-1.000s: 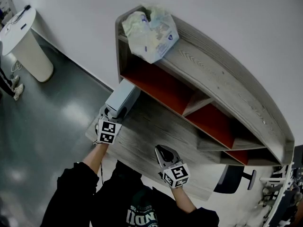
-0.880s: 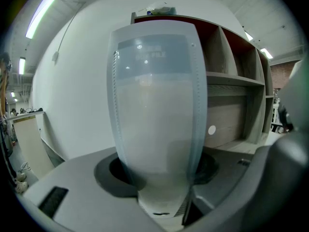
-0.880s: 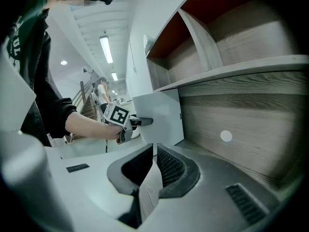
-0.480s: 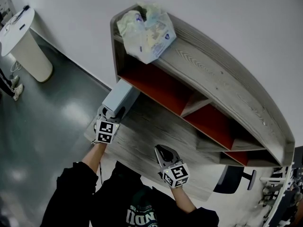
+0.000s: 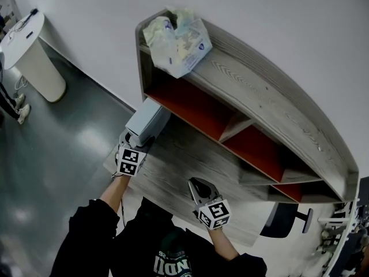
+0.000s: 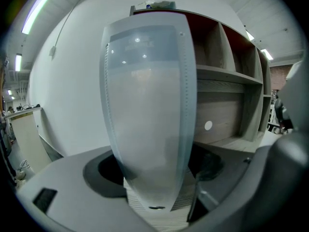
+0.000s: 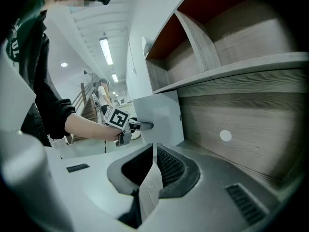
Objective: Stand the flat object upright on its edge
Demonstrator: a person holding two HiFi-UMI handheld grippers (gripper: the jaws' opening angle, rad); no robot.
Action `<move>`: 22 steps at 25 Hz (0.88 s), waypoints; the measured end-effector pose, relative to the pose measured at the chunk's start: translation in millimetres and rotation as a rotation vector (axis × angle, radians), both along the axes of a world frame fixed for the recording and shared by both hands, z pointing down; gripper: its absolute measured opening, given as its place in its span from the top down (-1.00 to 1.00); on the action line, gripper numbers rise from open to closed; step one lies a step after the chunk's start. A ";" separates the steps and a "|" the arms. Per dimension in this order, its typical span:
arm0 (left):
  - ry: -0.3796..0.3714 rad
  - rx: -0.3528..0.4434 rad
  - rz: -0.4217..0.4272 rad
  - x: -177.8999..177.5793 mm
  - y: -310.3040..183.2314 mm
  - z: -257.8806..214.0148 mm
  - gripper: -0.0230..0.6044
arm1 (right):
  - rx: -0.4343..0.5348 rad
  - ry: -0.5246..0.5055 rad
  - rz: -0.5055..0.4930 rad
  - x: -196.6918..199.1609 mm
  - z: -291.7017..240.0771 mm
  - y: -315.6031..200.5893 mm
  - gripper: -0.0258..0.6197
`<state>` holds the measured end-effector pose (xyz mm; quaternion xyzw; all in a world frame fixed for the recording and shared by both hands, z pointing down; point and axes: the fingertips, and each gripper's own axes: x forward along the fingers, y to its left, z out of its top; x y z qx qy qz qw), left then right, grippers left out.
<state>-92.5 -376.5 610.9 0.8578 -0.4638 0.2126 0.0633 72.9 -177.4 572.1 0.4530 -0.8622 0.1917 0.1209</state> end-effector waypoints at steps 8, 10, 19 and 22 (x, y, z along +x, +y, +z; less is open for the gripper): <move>0.026 -0.020 -0.043 -16.4 21.4 -4.7 -0.23 | 0.020 -0.007 0.000 -5.0 -5.9 6.5 0.76; 0.049 -0.028 -0.069 -22.8 29.5 -7.3 -0.24 | 0.024 -0.008 -0.003 -8.2 -7.5 8.6 0.76; 0.081 -0.033 -0.120 -39.5 82.8 -15.0 0.00 | 0.045 -0.002 0.013 -16.0 -17.0 18.4 0.76; 0.083 -0.034 -0.094 -34.1 102.7 -19.3 0.13 | 0.051 -0.004 0.034 -12.8 -20.8 20.5 0.76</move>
